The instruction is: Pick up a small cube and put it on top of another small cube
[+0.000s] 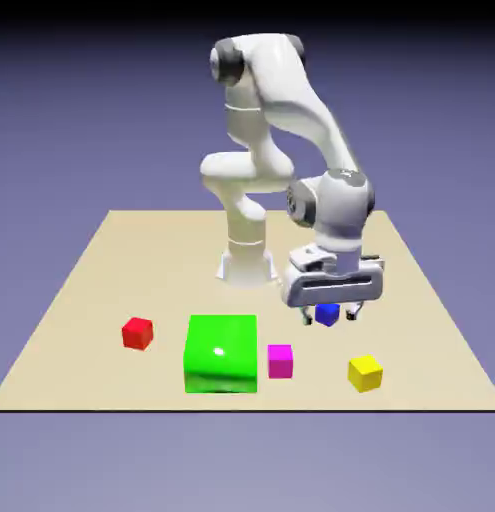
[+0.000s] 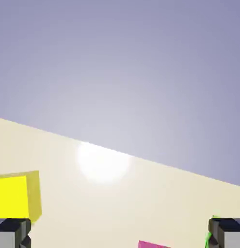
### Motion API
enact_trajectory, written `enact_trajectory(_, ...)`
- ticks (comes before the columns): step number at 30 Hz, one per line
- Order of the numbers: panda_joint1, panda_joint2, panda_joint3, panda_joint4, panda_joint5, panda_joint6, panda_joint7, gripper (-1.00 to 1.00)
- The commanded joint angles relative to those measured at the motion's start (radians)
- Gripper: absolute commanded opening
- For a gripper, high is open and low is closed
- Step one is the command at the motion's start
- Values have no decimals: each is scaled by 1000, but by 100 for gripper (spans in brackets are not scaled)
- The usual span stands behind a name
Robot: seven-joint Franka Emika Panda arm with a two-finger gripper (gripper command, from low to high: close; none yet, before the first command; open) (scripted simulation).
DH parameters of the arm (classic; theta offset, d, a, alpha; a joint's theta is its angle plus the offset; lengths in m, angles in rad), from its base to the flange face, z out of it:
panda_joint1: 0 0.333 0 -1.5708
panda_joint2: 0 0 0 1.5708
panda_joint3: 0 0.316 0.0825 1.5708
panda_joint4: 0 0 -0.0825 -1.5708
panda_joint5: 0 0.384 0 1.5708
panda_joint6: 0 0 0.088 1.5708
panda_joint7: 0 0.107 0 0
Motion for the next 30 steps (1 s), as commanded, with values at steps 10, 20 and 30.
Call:
enact_trajectory(10, -17, 362, 176, 274, -98, -295, 116, 0)
enact_trajectory(20, -7, 427, 171, 281, -129, -271, 139, -100)
enact_trajectory(30, -280, 96, 185, -21, 281, -156, 387, -100)
